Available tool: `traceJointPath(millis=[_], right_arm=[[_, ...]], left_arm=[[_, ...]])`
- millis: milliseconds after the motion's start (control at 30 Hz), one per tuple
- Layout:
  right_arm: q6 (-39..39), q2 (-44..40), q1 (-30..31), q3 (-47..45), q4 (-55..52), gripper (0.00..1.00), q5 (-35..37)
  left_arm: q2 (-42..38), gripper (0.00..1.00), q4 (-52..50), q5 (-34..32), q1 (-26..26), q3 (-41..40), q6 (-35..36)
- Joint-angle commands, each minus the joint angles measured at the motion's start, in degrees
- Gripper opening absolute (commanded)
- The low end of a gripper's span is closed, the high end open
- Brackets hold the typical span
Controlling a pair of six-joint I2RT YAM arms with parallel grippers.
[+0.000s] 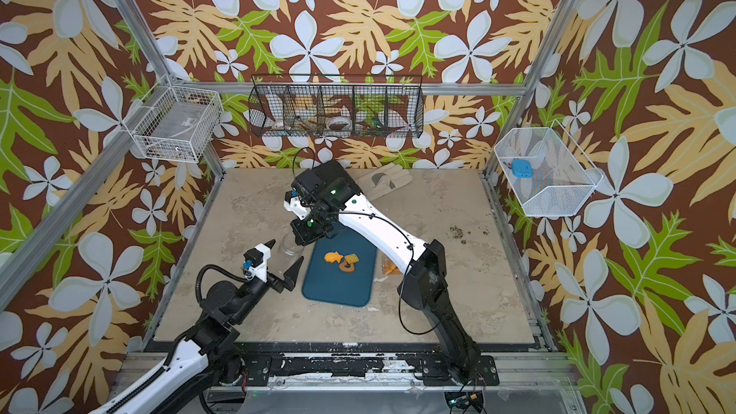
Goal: Pour the cookies out of the jar
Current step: Place the jar at the center of the board.
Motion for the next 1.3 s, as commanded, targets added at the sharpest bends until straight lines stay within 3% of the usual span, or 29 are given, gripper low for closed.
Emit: traceJointPath(millis=[0,200,300,467,667,767,900,1033,1267], right_arm=[[-0.8,2.3,-0.8,1.8,2.5,0.14,3.7],[-2.9,8.4,-1.4,3.3,5.3,0.14,9.6],[-3.9,10.4,-1.2,4.5,6.2,0.14,12.2],[-6.2,11.9,-0.2,4.9,7.7,0.14,17.4],[-8.6,14.6,1.7,7.0,6.2,0.17,22.0],[-8.9,15.6,2.0,8.5,5.5,0.23,23.0],[-7.5,15.1,2.1,8.2,6.8,0.48,22.4],[-5.9,14.3,2.0,8.3,8.2,0.57,20.7],[-3.9,11.2,1.9,8.8,9.6,0.62,19.4]], left_arm=[[-2.7,1.00,-13.2,-4.0,0.1,4.9,-12.2],[-4.9,1.00,-37.3,-8.6,0.0,20.6,-35.8],[-2.6,1.00,-50.6,-9.6,0.0,29.1,-41.6],[1.7,1.00,-64.8,-6.7,0.0,37.9,-42.7],[-1.4,1.00,-68.6,-7.7,0.0,39.2,-42.9],[-2.2,1.00,-69.2,-8.6,0.0,39.8,-42.1],[-1.1,1.00,-70.2,-9.5,0.1,40.5,-40.6],[-0.8,1.00,-70.0,-9.7,0.1,40.7,-40.0],[-1.4,1.00,-69.9,-11.7,0.0,41.3,-39.9]])
